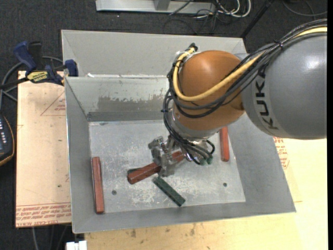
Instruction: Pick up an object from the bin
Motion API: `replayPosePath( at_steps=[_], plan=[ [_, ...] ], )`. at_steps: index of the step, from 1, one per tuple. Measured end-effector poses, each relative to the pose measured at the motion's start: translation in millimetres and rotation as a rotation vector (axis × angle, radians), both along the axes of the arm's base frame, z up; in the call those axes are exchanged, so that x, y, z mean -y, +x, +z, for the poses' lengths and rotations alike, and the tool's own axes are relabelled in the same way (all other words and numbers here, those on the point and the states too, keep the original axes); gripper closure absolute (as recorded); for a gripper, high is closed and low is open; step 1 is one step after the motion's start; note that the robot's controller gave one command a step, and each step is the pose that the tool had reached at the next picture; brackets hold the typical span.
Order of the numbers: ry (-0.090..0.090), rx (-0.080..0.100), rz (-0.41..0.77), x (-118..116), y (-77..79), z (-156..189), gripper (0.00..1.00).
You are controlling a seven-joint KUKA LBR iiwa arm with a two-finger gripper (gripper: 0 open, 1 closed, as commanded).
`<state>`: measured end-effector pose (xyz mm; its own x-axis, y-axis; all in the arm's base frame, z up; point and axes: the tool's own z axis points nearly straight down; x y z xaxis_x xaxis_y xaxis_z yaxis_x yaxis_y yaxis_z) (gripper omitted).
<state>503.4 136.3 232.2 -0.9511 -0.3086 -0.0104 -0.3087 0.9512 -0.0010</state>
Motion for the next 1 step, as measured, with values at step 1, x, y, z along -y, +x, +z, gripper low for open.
replayPosePath(
  at_steps=[1],
  plan=[
    [-0.003, -0.010, 0.235, 13.7, -13.7, -5.4, 1.00]
  ],
)
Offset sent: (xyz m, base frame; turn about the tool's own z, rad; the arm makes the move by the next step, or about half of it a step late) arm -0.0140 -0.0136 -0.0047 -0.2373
